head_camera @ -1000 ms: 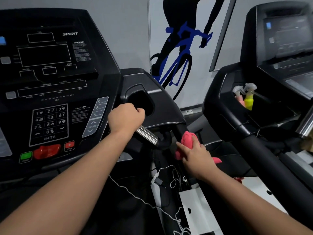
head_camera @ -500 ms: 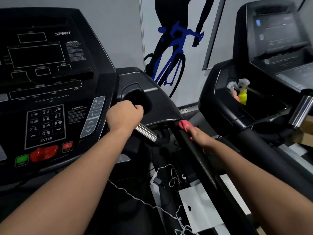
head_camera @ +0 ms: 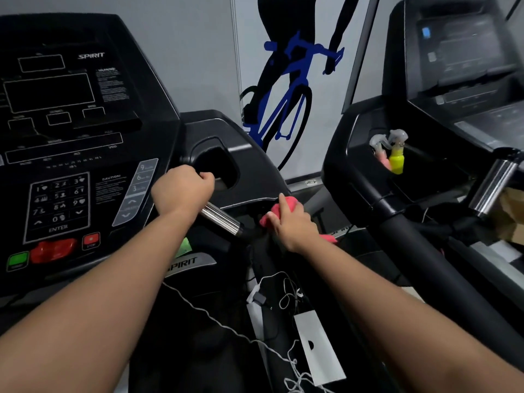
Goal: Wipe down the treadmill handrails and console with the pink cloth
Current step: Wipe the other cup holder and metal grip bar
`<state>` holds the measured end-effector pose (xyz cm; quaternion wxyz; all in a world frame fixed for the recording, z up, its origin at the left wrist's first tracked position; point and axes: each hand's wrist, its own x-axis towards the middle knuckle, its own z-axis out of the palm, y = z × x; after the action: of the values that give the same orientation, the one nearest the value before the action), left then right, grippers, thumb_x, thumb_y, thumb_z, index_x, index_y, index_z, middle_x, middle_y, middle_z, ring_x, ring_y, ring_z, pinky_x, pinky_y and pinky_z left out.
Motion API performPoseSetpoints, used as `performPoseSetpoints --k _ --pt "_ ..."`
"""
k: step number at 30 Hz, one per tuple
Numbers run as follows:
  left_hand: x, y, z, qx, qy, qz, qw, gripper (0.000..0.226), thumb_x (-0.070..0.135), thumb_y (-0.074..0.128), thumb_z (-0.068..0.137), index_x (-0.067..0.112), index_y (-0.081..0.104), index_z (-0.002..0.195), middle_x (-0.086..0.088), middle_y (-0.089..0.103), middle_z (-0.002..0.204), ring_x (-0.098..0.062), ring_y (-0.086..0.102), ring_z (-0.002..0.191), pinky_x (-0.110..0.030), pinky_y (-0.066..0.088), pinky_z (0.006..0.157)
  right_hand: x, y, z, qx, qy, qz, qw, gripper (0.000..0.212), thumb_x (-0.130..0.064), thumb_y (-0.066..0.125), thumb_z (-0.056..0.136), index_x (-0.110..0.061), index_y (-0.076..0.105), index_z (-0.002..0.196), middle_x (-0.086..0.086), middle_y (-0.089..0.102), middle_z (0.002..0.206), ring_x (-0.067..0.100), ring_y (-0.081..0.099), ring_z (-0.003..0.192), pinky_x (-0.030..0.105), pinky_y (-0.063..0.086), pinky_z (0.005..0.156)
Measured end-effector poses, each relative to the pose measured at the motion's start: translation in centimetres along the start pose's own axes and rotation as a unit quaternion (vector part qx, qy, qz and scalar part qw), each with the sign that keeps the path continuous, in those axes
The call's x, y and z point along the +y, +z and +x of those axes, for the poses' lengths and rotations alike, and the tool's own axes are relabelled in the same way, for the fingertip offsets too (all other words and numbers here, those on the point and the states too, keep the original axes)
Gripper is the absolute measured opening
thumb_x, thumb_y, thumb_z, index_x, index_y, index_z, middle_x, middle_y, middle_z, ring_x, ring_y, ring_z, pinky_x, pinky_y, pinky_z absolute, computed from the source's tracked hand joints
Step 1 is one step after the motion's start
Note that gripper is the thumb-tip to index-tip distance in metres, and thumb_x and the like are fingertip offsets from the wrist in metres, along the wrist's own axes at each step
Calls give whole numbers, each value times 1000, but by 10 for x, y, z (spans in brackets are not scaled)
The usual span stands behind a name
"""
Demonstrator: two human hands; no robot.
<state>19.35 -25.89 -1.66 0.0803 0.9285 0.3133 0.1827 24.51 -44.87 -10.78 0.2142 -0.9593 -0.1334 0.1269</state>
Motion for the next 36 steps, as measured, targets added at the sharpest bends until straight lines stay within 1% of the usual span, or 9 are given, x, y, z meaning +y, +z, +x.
performPoseSetpoints --k 3,7,12,14,17,20,24,30,36 --pt "0 -1 -2 -5 -5 -2 1000 38 34 43 87 8 59 65 -5 50 58 -23 44 53 -28 34 54 13 9 -17 23 -42 -9 999 53 -42 33 98 -38 14 148 12 7 157 40 32 130 52 32 104" --pt "2 1 -2 -5 -12 6 1000 36 32 43 86 7 60 65 -6 53 61 -23 45 54 -27 32 52 29 10 -44 21 -59 13 998 65 -29 46 89 -40 18 146 7 8 157 38 32 129 51 32 105" --pt "0 5 0 18 -23 -1 1000 38 32 42 86 7 58 62 -6 53 58 -22 44 50 -26 30 49 13 2 -20 8 94 106 990 98 -49 62 76 -18 7 151 8 5 158 36 34 133 49 32 107" --pt "0 5 1 26 -24 -6 999 39 32 42 86 7 57 60 -6 53 57 -23 45 50 -26 30 48 2 -6 7 -8 140 130 982 94 -60 61 74 -8 26 144 15 24 151 35 43 128 43 38 103" --pt "0 6 0 28 -21 -11 999 40 32 41 86 6 57 59 -7 54 57 -25 49 52 -26 32 49 -4 -16 29 -21 90 117 989 53 -57 54 84 -8 59 102 14 61 114 30 60 103 30 43 79" --pt "1 6 1 31 -18 -12 999 40 33 42 86 6 58 61 -7 54 57 -24 48 51 -26 32 49 3 -14 27 -14 92 138 986 59 -53 60 77 -6 54 112 10 62 107 27 60 99 30 42 74" --pt "-1 5 0 33 -15 -15 999 41 32 41 86 5 59 61 -8 54 57 -27 49 54 -27 32 50 10 0 -5 13 85 101 991 74 -46 66 73 -7 38 130 15 49 126 35 49 117 39 41 92" --pt "2 5 -2 45 -23 -16 999 38 31 42 86 6 61 65 -5 50 56 -26 45 55 -28 29 52 33 14 -50 20 21 32 999 92 -36 68 74 -7 17 146 16 35 139 37 41 124 46 38 102" --pt "-1 8 -3 50 -16 -23 998 38 31 42 86 7 62 66 -6 55 60 -27 49 57 -28 30 52 13 7 -24 28 48 20 998 75 -31 63 76 -4 27 137 18 41 131 38 44 120 45 41 96"
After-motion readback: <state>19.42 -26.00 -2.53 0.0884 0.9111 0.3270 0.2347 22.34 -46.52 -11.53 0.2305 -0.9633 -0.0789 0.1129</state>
